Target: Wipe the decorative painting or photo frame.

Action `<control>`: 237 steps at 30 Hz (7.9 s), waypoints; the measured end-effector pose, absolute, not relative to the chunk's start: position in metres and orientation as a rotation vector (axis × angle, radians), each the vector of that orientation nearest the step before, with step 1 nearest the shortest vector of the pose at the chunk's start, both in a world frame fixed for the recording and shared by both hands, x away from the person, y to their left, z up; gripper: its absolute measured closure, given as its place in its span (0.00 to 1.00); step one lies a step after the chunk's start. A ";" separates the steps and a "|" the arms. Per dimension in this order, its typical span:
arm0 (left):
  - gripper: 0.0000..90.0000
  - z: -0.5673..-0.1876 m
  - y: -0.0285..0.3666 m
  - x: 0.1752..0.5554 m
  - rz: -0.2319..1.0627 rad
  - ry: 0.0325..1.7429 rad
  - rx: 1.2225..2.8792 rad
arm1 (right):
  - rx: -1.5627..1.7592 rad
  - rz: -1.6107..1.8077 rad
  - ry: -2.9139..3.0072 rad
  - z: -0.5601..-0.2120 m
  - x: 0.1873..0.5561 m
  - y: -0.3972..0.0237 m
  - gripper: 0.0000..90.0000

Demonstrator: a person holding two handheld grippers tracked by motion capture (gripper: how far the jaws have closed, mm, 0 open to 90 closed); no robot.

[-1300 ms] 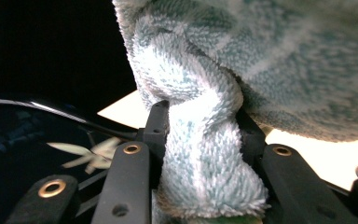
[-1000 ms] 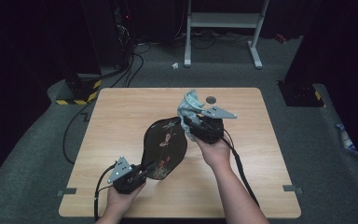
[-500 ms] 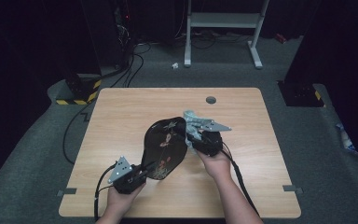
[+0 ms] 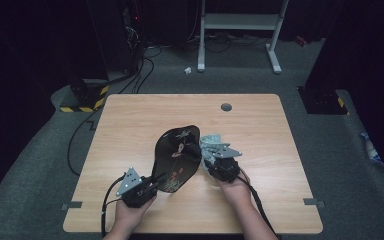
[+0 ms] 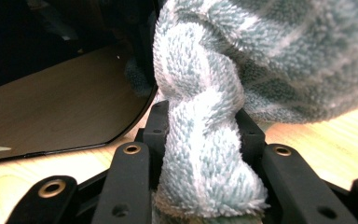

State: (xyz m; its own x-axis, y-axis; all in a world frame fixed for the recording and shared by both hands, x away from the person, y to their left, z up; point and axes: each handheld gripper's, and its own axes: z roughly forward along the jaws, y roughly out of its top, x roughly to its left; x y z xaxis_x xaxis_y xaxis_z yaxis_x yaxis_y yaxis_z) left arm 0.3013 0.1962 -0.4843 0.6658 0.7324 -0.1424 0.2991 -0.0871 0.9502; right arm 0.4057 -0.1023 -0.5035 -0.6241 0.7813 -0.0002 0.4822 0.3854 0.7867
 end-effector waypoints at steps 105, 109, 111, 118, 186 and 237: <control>0.88 -0.488 0.192 0.304 0.455 0.870 1.703 | 1.037 1.177 2.272 -0.471 0.407 -0.101 0.72; 0.88 -0.488 0.192 0.304 0.455 0.870 1.701 | 1.058 1.127 2.314 -0.491 0.404 -0.104 0.72; 0.88 -0.488 0.192 0.304 0.455 0.869 1.701 | 1.061 1.119 2.325 -0.495 0.404 -0.104 0.72; 0.88 -0.489 0.191 0.304 0.456 0.870 1.702 | 1.075 1.097 2.335 -0.508 0.399 -0.102 0.72; 0.87 -0.488 0.191 0.304 0.496 0.844 1.734 | 0.602 1.495 2.144 -0.317 0.371 0.001 0.71; 0.87 -0.489 0.190 0.304 0.484 0.857 1.718 | 1.027 1.258 2.285 -0.447 0.413 -0.096 0.72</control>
State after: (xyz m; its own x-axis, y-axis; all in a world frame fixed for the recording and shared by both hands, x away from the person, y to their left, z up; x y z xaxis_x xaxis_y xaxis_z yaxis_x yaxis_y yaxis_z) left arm 0.3037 0.1904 -0.4889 0.6548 0.7492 -0.1003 0.3003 -0.1361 0.9441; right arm 0.4128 -0.0958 -0.4467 -0.6824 0.7294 0.0490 0.4313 0.3476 0.8325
